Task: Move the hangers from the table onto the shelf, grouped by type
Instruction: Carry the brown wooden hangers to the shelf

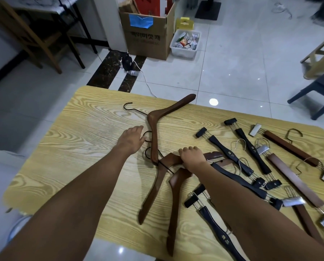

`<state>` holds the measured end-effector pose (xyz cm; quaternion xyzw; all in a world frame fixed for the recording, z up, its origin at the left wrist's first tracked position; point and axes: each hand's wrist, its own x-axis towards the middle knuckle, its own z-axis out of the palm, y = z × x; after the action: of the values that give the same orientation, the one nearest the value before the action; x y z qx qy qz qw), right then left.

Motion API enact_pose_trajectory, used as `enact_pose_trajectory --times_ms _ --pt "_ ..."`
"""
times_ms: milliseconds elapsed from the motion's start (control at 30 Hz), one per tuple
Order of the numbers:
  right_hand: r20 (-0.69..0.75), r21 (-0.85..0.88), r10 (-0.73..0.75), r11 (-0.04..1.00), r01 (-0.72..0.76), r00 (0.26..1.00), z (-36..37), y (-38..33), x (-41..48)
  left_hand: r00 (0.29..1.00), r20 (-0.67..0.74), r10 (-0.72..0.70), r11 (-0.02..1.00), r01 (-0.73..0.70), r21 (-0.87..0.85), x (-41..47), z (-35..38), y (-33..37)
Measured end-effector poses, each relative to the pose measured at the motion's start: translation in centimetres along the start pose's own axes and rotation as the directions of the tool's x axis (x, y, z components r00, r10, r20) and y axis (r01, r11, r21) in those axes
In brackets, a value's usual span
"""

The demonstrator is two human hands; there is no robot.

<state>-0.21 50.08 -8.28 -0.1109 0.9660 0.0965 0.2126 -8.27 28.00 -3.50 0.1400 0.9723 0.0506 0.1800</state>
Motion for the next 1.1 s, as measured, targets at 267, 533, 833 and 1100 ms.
enact_pose_trajectory --times_ms 267,533,833,1100 --pt "-0.102 0.024 -0.107 0.994 0.11 0.989 -1.3 0.4 -0.4 0.999 -0.022 -0.03 0.999 0.03 0.02 0.0 -1.5 0.5" --pt "-0.234 -0.077 -0.143 0.989 0.128 0.962 -4.2 0.8 -0.8 0.998 -0.064 -0.026 0.997 0.031 0.068 -1.0 -2.9 1.0" --pt "-0.244 -0.094 0.008 0.995 -0.032 0.97 -7.3 1.7 -2.6 0.993 -0.118 -0.013 0.993 0.027 0.115 -1.9 -5.7 1.6" --pt "-0.313 -0.058 0.038 0.997 -0.059 0.949 -9.3 2.2 -5.4 0.987 -0.162 0.005 0.992 0.015 0.123 -3.7 -7.0 3.6"
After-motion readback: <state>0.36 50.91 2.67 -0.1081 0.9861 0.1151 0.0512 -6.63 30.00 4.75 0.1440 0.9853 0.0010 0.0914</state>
